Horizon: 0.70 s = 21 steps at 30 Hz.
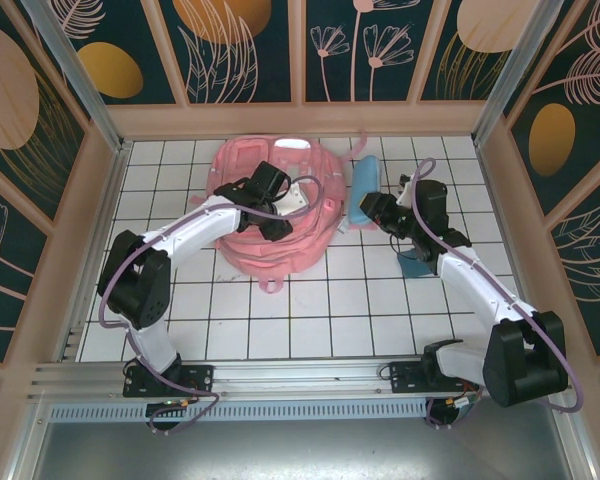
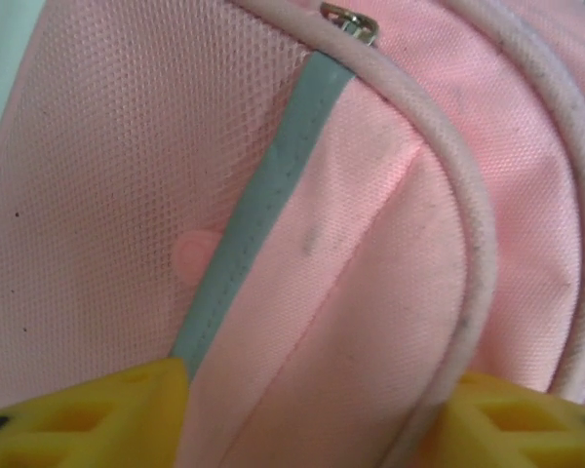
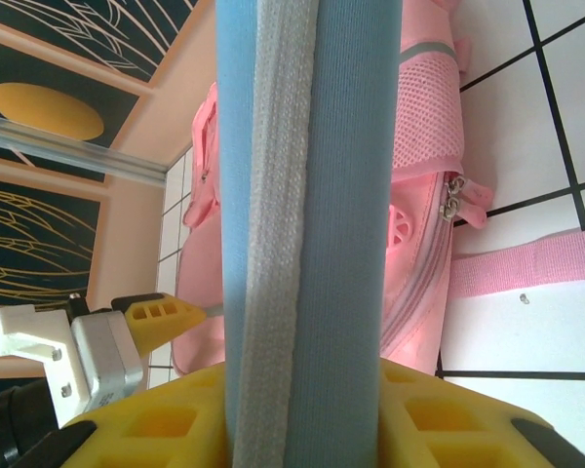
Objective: Pack books, pencil case, and school supplies into a backpack
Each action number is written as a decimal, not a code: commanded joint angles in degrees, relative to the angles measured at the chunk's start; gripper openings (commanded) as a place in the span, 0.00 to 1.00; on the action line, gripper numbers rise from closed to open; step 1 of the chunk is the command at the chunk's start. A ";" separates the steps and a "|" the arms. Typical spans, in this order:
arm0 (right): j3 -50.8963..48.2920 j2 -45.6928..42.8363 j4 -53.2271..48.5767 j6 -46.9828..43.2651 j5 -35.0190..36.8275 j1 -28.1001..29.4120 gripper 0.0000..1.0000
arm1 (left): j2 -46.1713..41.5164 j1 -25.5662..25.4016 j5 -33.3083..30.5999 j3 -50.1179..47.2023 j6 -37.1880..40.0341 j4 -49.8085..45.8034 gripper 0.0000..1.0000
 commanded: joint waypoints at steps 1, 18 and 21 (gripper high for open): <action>-0.85 -1.53 -0.71 1.01 -1.81 -0.20 0.34 | -3.79 0.86 -2.89 0.40 1.10 7.45 0.43; -2.92 1.97 7.05 7.53 -13.74 11.29 0.35 | -10.44 0.38 0.89 3.25 -11.24 25.89 0.00; -0.69 5.90 9.83 10.73 -14.41 14.42 0.35 | -10.63 -0.68 1.32 4.52 -12.40 26.75 0.00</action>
